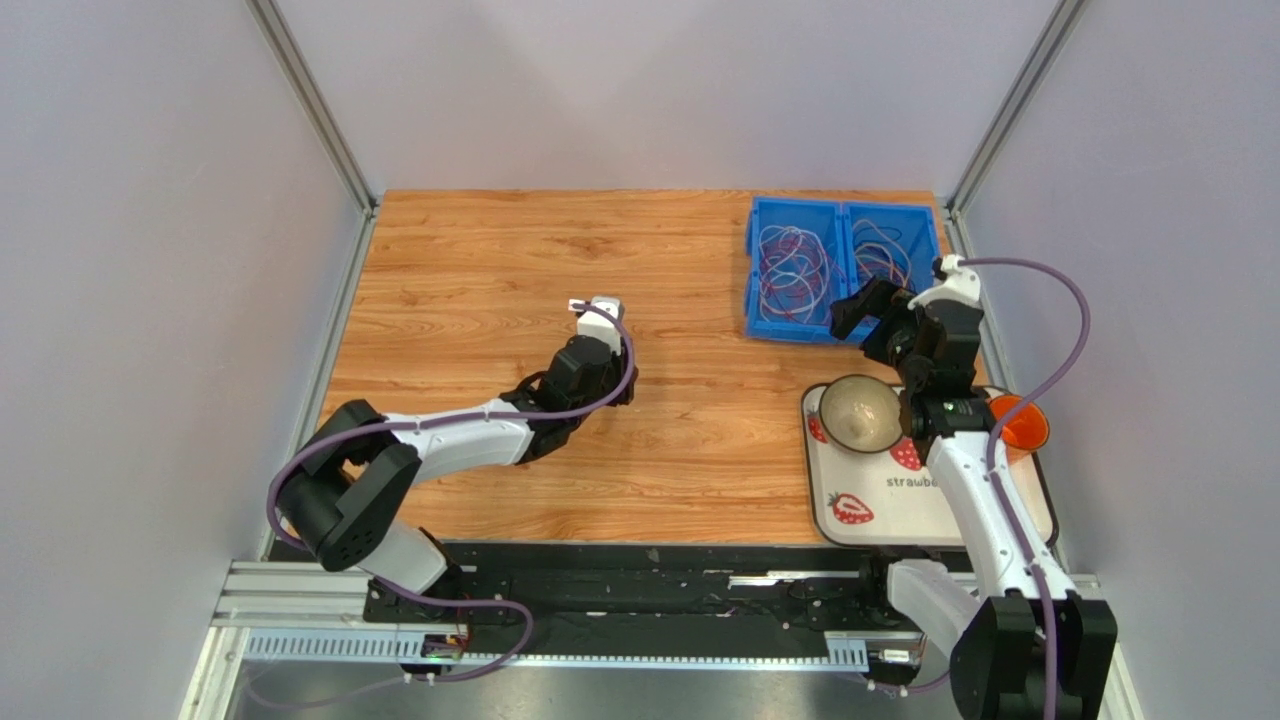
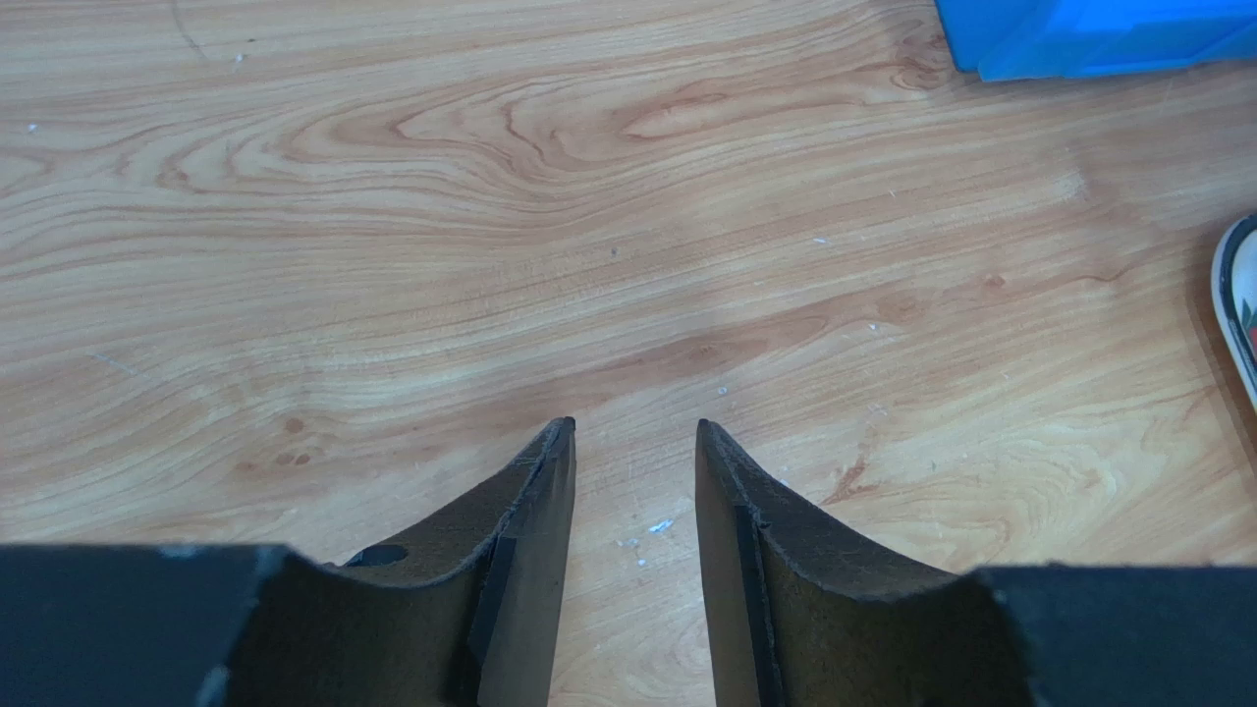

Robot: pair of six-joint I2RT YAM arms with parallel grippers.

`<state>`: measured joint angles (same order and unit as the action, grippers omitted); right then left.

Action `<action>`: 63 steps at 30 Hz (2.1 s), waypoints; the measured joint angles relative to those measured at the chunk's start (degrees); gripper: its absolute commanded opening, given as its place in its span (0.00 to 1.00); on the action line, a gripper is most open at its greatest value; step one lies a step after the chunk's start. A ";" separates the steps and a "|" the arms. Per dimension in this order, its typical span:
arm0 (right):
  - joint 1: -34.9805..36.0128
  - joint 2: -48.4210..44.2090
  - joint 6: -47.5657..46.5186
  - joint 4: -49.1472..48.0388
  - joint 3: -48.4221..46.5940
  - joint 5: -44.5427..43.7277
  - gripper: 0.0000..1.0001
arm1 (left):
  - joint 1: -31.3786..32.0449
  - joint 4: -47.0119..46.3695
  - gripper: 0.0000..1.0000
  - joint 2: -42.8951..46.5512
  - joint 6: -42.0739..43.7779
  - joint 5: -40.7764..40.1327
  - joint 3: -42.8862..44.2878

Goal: Untangle the cables

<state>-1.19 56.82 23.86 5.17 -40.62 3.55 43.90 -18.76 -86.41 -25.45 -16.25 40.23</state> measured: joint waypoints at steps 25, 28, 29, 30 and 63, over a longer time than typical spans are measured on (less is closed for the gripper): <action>0.00 14.58 -19.74 -32.96 20.94 -4.35 1.00 | 0.00 -5.38 0.44 5.88 -1.22 -2.64 -6.78; 0.07 17.25 -19.96 -41.83 23.08 -4.55 1.00 | -0.02 -5.25 0.45 6.71 -0.50 -3.34 -6.86; 0.07 18.53 -19.96 -44.26 24.15 -4.83 1.00 | -0.02 -4.90 0.45 7.32 0.00 -3.74 -6.86; 0.07 18.82 -20.31 -44.96 24.44 -5.03 1.00 | -0.09 -3.69 0.44 8.48 0.63 -5.14 -6.80; 0.70 19.85 -20.72 -51.80 25.70 -7.78 1.00 | -35.80 -45.27 0.47 8.90 32.20 -1.92 -34.93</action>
<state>-0.49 76.66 3.14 -46.63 -14.92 -4.23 8.10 -64.03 -77.52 6.74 -18.17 5.30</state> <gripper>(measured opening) 0.995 0.517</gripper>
